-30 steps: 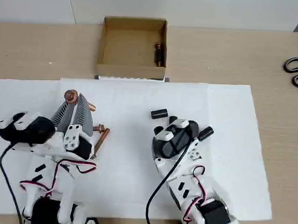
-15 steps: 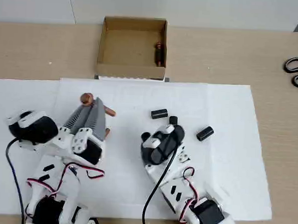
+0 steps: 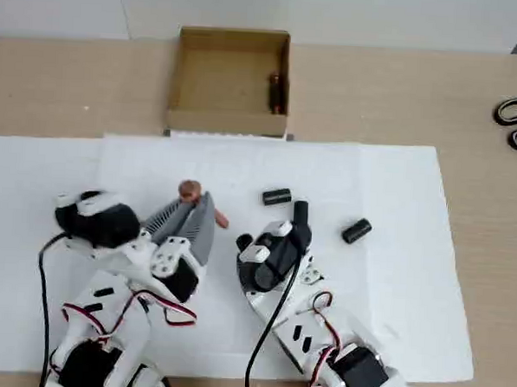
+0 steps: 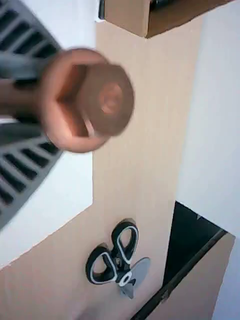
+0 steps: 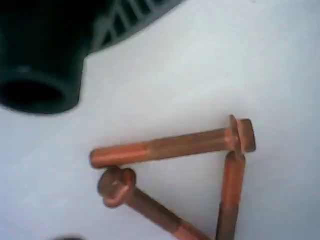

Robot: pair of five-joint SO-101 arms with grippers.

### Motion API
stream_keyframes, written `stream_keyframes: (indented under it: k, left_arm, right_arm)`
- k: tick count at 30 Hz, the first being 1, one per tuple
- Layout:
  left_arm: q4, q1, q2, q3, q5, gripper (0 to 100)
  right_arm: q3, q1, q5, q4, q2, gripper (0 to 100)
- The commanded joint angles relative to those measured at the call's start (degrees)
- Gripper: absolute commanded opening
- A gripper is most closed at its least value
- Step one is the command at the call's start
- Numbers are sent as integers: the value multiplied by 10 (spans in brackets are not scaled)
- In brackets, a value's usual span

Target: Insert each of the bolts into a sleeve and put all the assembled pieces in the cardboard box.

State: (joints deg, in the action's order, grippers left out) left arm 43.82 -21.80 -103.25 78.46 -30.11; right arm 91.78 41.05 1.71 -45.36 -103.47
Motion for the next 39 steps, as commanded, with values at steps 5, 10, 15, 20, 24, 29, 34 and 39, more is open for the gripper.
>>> stream_keyframes:
  k: [5,10,15,20,24,29,34,39]
  left_arm:
    - [15,-25,-6,-2,12,6]
    - [22,-46,-6,-2,12,6]
    - [25,-46,-6,-2,12,6]
    - [25,-43,-6,-2,12,6]
    - [25,-43,-6,-2,12,6]
    - [25,-43,-6,-2,12,6]
    - [27,-45,-6,-2,12,6]
    - [55,-46,-6,-2,12,6]
  right_arm:
    - [-9,5,0,15,-4,2]
    - [-9,5,0,14,-4,2]
    - [-10,6,0,14,-5,2]
    - [-36,22,-1,-10,-5,2]
    - [-61,27,-4,-44,-5,2]
    - [-73,27,-4,-48,-5,3]
    - [-75,27,-4,-48,-5,3]
    - [-69,27,-2,-39,-5,5]
